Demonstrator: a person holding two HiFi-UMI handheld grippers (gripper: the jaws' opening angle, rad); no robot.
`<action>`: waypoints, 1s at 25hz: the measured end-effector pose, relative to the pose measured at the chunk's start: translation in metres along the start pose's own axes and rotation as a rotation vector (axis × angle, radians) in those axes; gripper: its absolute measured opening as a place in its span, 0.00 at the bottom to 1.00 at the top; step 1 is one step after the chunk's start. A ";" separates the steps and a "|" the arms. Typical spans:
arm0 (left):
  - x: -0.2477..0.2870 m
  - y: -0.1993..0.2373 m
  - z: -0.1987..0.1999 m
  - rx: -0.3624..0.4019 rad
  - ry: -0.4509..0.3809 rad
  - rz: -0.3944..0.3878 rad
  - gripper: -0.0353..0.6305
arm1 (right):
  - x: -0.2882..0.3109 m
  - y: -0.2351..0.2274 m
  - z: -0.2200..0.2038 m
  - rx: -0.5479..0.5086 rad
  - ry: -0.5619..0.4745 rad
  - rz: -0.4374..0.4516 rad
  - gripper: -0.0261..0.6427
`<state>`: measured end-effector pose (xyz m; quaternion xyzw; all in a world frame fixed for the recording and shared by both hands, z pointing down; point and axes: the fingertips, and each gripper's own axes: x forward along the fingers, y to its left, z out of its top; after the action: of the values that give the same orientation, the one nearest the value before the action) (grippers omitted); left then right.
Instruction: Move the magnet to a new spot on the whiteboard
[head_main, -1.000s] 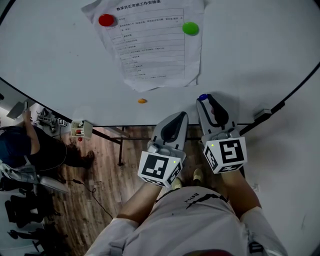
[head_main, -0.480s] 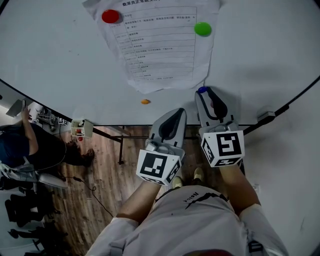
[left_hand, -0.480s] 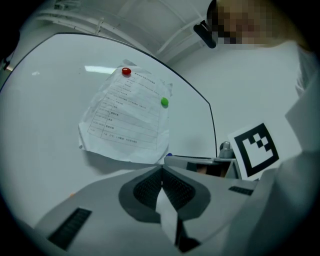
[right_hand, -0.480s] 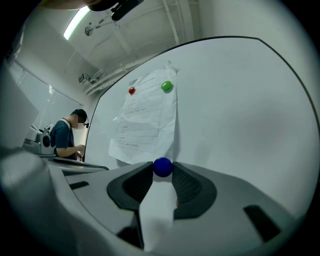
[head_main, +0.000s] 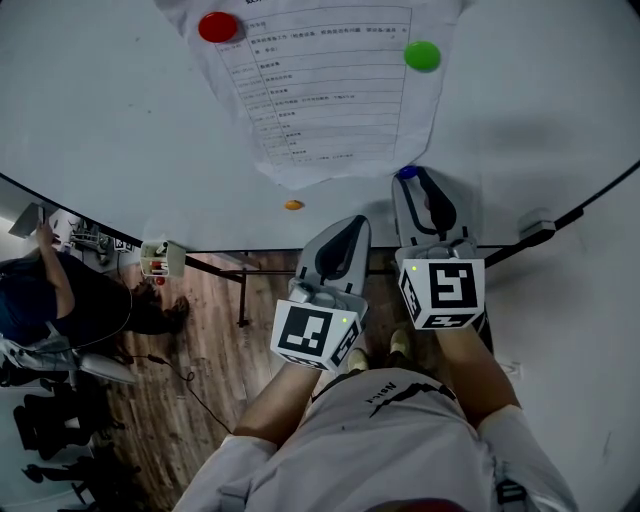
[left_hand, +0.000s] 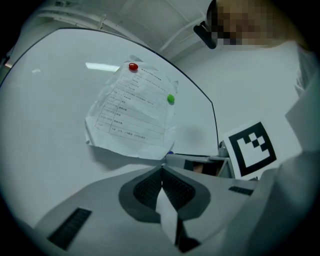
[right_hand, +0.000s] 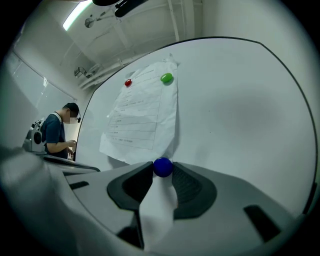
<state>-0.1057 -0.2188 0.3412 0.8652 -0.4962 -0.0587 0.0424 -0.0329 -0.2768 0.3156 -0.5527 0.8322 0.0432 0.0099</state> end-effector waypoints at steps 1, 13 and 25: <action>0.000 0.001 0.000 0.001 0.001 -0.002 0.07 | 0.000 0.000 0.000 0.003 0.002 -0.007 0.23; -0.009 0.005 0.001 0.000 0.001 -0.025 0.07 | 0.004 -0.001 0.000 0.044 0.022 -0.060 0.23; -0.016 0.005 0.002 0.000 -0.003 -0.023 0.07 | 0.002 0.001 0.002 0.061 0.007 -0.049 0.23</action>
<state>-0.1179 -0.2074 0.3412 0.8707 -0.4863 -0.0604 0.0409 -0.0352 -0.2780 0.3133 -0.5725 0.8194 0.0157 0.0251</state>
